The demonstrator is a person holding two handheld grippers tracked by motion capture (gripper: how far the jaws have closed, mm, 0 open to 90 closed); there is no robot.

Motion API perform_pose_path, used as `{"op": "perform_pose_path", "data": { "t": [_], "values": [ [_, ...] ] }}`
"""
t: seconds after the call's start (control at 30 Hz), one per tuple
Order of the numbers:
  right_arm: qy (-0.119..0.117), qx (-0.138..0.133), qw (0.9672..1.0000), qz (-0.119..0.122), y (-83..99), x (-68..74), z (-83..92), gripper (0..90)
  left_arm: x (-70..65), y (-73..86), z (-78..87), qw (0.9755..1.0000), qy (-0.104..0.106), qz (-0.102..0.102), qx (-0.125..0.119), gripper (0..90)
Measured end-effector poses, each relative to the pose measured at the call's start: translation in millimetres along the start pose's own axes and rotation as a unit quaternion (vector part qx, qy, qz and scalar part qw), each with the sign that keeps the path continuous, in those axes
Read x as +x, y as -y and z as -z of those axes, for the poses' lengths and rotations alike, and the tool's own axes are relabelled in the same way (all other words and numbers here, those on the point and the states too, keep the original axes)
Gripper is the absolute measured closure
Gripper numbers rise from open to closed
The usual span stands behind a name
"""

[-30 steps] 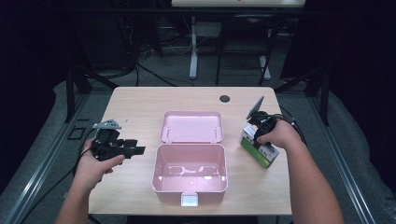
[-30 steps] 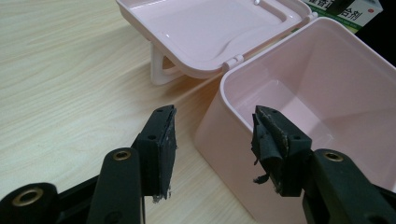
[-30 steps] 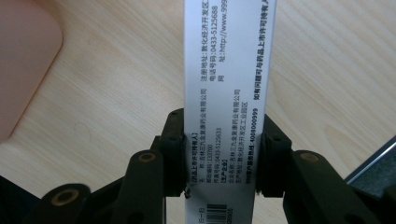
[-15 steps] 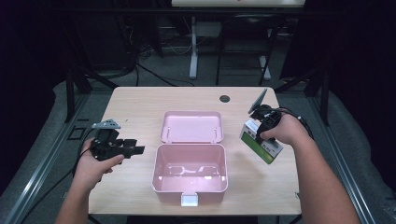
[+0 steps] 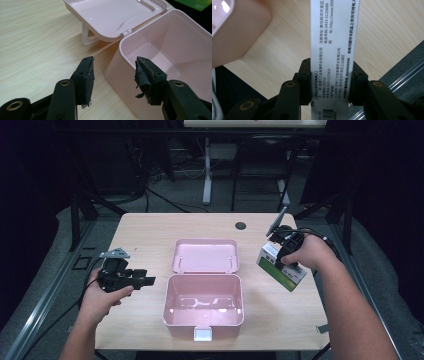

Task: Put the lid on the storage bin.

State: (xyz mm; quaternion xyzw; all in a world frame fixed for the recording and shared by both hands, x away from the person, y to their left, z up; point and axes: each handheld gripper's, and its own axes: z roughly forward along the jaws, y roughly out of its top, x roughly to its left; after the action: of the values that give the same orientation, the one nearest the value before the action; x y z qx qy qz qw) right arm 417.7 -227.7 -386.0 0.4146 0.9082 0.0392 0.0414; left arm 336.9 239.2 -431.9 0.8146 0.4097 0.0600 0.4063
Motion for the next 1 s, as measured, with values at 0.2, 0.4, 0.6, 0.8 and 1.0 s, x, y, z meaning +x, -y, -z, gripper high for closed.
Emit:
{"op": "perform_pose_path", "data": {
  "t": [0.2, 0.4, 0.6, 0.8, 1.0],
  "values": [
    [-0.001, 0.000, 1.0000, 0.009, 0.4, 1.6, 11.8, 61.5, 0.0, 0.0, -1.0, 1.0000, 0.000, 0.000, 0.000, 49.3],
    [-0.004, 0.000, 0.9998, 0.020, 0.8, 4.7, 19.8, 61.5, 0.5, 0.3, -1.6, 1.0000, -0.001, 0.001, 0.000, 49.3],
    [-0.004, 0.010, 0.9989, 0.046, 0.3, 11.9, 26.2, 61.5, 0.4, 0.3, -1.5, 1.0000, 0.000, 0.000, -0.001, 49.1],
    [-0.008, 0.018, 0.9962, 0.085, -1.3, 23.9, 31.1, 61.5, -0.5, 0.2, -2.8, 1.0000, 0.002, -0.001, 0.002, 49.1],
    [-0.008, 0.019, 0.9926, 0.120, -4.4, 36.6, 34.8, 61.5, 0.0, 0.2, -2.4, 1.0000, 0.001, -0.002, 0.002, 49.1]
  ]
}}
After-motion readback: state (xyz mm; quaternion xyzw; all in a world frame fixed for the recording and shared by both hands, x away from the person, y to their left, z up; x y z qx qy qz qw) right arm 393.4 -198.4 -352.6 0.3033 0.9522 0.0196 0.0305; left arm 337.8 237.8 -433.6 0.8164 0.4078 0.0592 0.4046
